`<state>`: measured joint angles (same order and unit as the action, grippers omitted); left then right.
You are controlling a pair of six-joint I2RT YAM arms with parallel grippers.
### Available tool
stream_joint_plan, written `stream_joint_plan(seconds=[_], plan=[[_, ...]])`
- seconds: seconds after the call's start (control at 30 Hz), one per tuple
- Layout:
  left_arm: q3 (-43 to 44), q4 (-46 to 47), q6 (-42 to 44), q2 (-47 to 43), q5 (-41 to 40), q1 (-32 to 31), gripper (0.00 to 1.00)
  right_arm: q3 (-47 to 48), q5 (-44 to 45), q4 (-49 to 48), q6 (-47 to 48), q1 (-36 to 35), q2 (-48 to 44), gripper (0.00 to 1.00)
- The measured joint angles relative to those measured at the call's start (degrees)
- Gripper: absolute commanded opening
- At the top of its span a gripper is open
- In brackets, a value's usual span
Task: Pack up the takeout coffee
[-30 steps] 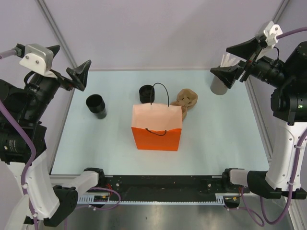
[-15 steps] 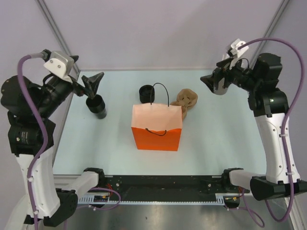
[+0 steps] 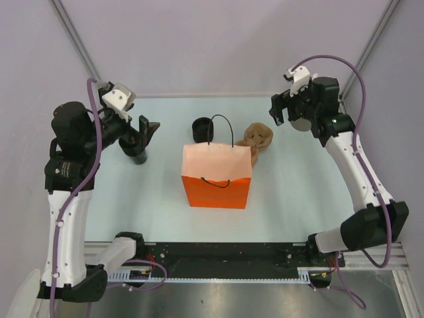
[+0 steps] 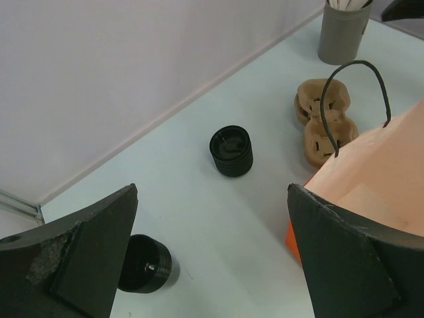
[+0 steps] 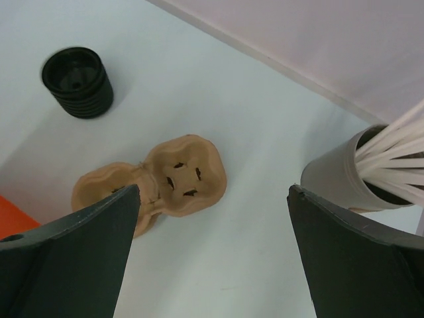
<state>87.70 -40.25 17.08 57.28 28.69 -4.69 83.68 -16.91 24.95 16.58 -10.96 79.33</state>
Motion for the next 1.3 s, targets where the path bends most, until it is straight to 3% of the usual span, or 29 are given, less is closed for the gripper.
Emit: stream_joint_plan(seconds=[0.23,0.53,0.97,1.3], plan=[[-1.0,-0.3,0.7,-1.7,-0.8,0.0,1.00,-0.3,4.0,-1.3,0.9,-2.3,12.1,0.97],[-1.9,-0.2,1.0,-2.8,-2.0,0.0,1.00,0.0,0.5,1.1,3.0,-5.9,21.9,0.95],[-3.4,-0.2,1.0,-2.8,-2.8,0.0,1.00,0.6,-0.8,4.2,6.3,-9.6,27.4,0.92],[-4.0,-0.2,1.0,-2.7,-2.8,0.0,1.00,1.0,1.0,4.9,8.2,-10.1,29.5,0.78]])
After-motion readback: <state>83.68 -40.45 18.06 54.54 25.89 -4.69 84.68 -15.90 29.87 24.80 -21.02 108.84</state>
